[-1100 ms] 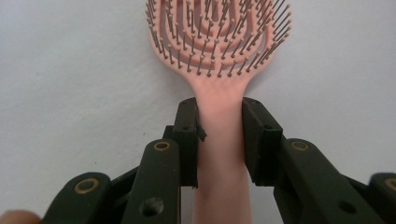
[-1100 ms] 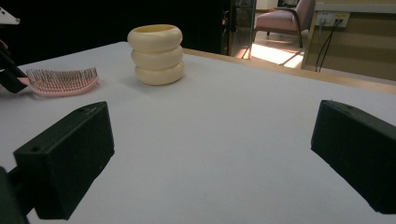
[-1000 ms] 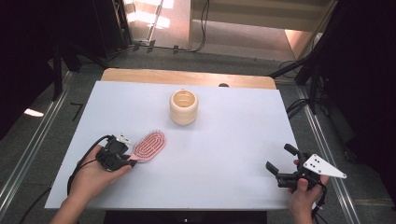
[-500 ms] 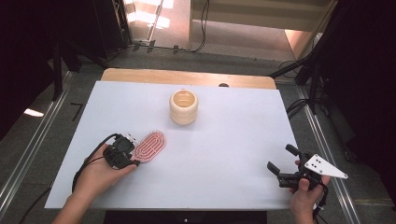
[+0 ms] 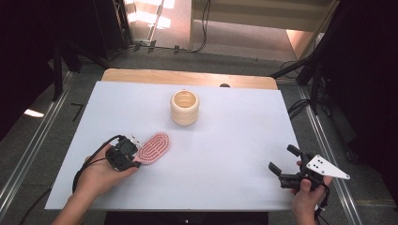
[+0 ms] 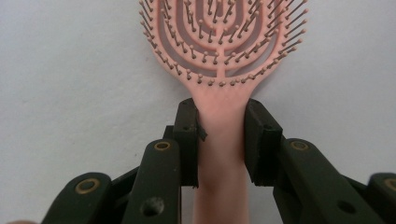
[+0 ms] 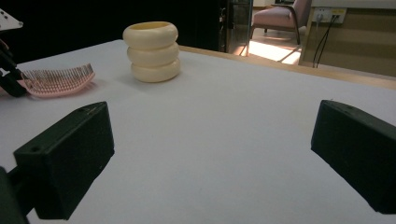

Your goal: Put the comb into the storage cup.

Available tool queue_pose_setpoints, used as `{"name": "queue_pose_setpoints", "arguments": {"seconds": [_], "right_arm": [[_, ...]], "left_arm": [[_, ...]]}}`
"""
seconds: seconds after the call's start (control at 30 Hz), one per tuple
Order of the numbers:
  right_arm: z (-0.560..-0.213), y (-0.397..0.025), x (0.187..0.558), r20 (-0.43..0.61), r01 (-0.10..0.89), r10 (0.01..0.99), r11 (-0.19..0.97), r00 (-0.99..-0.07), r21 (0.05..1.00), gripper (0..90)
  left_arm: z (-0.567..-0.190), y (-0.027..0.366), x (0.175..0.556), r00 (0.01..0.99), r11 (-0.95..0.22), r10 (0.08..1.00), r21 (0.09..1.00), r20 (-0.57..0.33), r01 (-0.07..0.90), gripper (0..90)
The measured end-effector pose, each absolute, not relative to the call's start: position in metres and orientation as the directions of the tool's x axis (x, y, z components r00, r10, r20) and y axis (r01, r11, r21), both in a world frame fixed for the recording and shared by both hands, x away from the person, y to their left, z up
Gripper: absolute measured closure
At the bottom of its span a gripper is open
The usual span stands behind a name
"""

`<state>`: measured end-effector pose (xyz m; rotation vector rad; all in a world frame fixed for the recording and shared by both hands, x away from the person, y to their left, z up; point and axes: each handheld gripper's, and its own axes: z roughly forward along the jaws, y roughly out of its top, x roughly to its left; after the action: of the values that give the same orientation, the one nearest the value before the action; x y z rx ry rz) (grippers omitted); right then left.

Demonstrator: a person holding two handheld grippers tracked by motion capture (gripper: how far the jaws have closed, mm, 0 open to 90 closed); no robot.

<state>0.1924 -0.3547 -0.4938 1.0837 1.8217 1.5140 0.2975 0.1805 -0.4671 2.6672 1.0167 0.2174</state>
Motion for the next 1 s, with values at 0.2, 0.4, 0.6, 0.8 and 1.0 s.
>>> {"name": "queue_pose_setpoints", "arguments": {"seconds": [0.2, 0.4, 0.6, 0.8, 1.0], "right_arm": [[-0.491, -0.352, 0.193, 0.090, 0.244, 0.835, 0.054, -0.543, 0.968, 0.0], [-0.488, -0.347, 0.195, 0.107, 0.252, 0.824, 0.044, -0.556, 0.967, 0.0], [-0.481, -0.337, 0.199, 0.123, 0.252, 0.804, 0.035, -0.582, 0.967, 0.0], [-0.474, -0.325, 0.203, 0.134, 0.256, 0.779, 0.035, -0.613, 0.966, 0.0], [-0.469, -0.313, 0.208, 0.146, 0.259, 0.756, 0.032, -0.638, 0.965, 0.0]], "left_arm": [[-0.460, 0.180, 0.296, 0.747, -0.708, 0.664, 0.349, 0.034, 0.614, 71.0], [-0.450, 0.179, 0.294, 0.746, -0.692, 0.665, 0.394, 0.024, 0.605, 71.0], [-0.442, 0.175, 0.291, 0.744, -0.676, 0.667, 0.449, 0.037, 0.584, 71.0], [-0.437, 0.172, 0.291, 0.742, -0.663, 0.669, 0.490, 0.048, 0.566, 71.0], [-0.435, 0.165, 0.291, 0.742, -0.649, 0.669, 0.527, 0.051, 0.548, 71.0]]}}
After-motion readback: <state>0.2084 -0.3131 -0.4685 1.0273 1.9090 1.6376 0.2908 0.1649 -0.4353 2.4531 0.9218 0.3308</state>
